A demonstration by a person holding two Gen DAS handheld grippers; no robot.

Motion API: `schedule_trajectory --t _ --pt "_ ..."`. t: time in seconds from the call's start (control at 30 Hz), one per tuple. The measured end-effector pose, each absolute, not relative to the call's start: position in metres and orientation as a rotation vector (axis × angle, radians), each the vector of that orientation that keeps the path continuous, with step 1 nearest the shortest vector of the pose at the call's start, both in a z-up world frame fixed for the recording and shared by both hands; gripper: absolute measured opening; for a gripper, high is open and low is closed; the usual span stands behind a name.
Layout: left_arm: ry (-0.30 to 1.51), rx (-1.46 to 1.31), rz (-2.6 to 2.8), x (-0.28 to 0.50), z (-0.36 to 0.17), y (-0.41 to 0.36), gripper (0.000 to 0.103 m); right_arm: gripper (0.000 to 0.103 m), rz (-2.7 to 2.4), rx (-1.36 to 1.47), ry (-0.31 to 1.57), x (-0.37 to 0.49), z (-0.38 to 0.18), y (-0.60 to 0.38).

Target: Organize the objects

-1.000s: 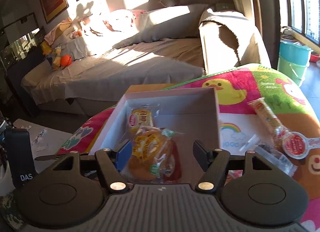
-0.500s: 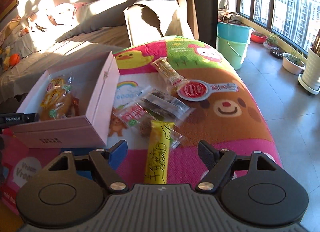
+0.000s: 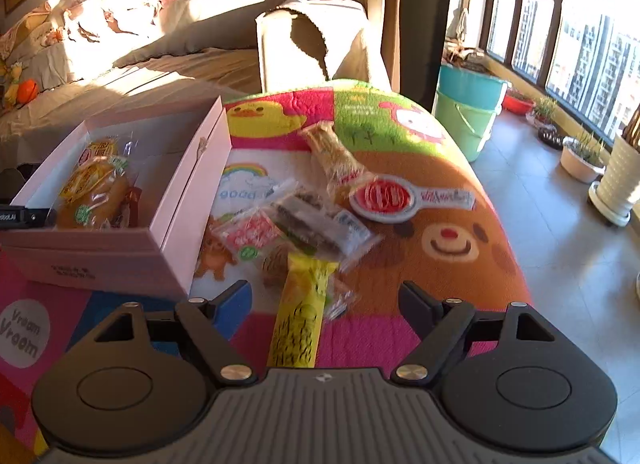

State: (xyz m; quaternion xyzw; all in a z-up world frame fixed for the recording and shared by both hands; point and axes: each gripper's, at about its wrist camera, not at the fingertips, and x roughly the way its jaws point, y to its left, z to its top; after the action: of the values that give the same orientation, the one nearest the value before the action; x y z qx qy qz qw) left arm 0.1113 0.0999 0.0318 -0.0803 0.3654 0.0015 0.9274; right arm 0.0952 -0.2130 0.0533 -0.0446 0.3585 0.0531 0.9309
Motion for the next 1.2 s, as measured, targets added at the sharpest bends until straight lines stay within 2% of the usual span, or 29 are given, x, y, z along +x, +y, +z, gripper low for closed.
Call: schedule_trajectory --t 0.2,0.4,0.43,0.47,0.53,0.57,0.97,1.2 --pt "0.757 -0.155 0.009 0.113 0.032 0.099 0.015 0.080 0.121 -0.036 0.753 0.195 0.059 -0.217" --pt "0.768 -0.138 0.017 0.114 0.032 0.097 0.014 0.056 0.093 -0.050 0.866 0.269 0.028 -0.201" --pt "0.769 -0.137 0.017 0.114 0.032 0.097 0.014 0.048 0.095 -0.062 0.886 0.273 0.022 -0.198" --pt "0.768 -0.137 0.017 0.114 0.032 0.097 0.014 0.046 0.093 -0.072 0.877 0.273 0.021 -0.196" --pt "0.769 -0.137 0.016 0.113 0.032 0.098 0.014 0.031 0.112 -0.082 0.880 0.267 0.025 -0.195" --pt "0.769 -0.137 0.016 0.113 0.032 0.098 0.014 0.028 0.119 -0.071 0.877 0.261 0.029 -0.197" --pt "0.758 -0.161 0.004 0.112 0.030 0.102 0.015 0.028 0.145 0.015 0.762 0.135 0.100 -0.242" --pt "0.756 -0.168 0.001 0.112 0.030 0.103 0.016 0.028 0.195 0.069 0.863 0.072 0.080 -0.223"
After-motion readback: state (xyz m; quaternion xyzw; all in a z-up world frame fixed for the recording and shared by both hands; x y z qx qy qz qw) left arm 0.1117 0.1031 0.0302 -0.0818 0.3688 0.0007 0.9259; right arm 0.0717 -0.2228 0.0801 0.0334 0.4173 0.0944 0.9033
